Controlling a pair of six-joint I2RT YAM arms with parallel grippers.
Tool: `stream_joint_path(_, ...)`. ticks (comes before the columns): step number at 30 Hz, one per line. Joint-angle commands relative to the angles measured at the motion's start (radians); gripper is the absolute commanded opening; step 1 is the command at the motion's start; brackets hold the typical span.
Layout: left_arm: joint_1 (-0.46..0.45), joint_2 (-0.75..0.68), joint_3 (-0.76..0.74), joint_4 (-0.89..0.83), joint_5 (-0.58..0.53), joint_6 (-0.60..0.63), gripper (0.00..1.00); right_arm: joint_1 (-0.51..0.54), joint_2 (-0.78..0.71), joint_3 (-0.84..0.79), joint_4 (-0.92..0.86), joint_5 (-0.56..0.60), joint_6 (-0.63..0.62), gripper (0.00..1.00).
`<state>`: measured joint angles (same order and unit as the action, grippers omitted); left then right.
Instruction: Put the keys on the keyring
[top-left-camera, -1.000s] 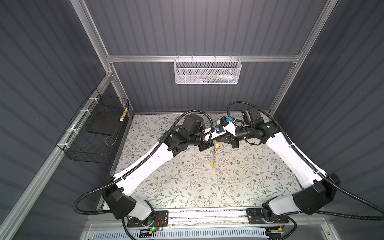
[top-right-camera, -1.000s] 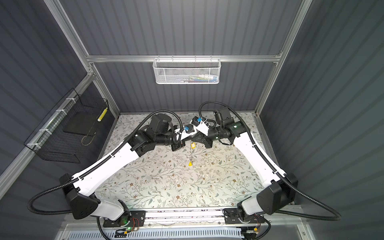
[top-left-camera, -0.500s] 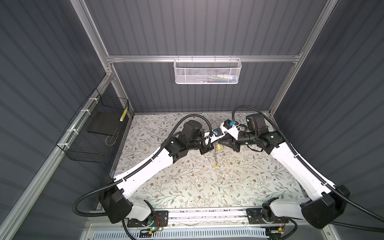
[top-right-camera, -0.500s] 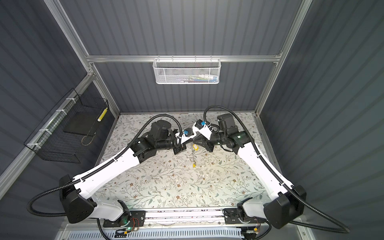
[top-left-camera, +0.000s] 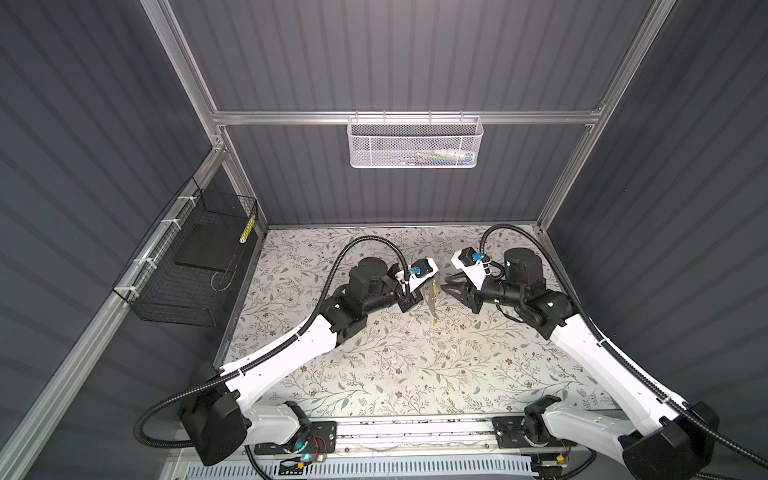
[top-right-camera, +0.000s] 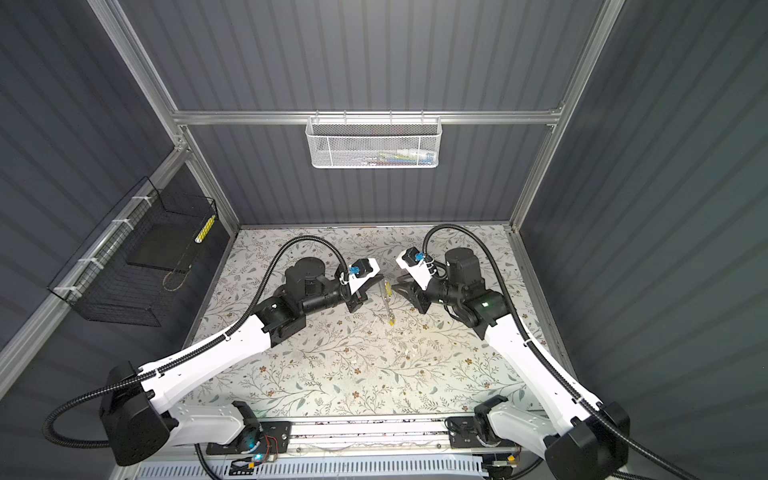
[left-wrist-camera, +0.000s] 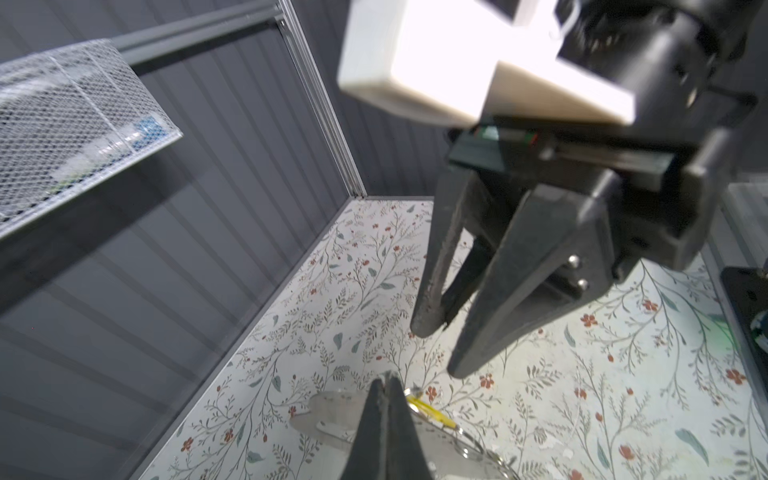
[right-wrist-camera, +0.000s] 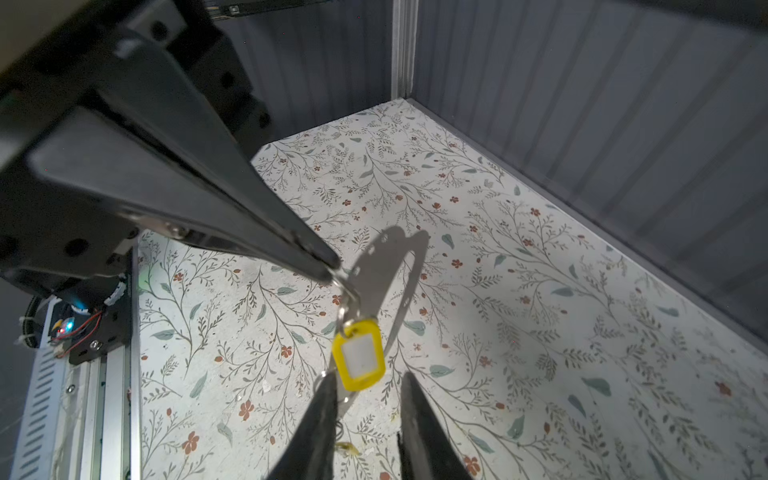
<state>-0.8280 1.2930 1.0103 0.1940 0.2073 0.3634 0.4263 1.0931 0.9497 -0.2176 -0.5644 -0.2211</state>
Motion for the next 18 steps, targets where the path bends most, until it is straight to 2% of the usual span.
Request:
stream_joint_path(1,0.001,-0.033,-0.081,0.269,0.001,-0.076,0.0,0.002,-0.043,-0.058,0.204,0.023,0.129,0.29)
stream_joint_path(4,0.001,-0.037,-0.132,0.379,0.008,-0.103,0.0,0.003,-0.05,-0.083,0.265,-0.016,0.171,0.3)
stream_joint_path(9,0.001,-0.004,-0.198,0.57,0.034,-0.174,0.0,0.002,-0.028,-0.075,0.285,-0.08,0.173,0.29)
stream_joint_path(18,0.021,0.075,-0.2,0.702,0.091,-0.261,0.0,0.002,-0.016,-0.077,0.289,-0.096,0.166,0.25)
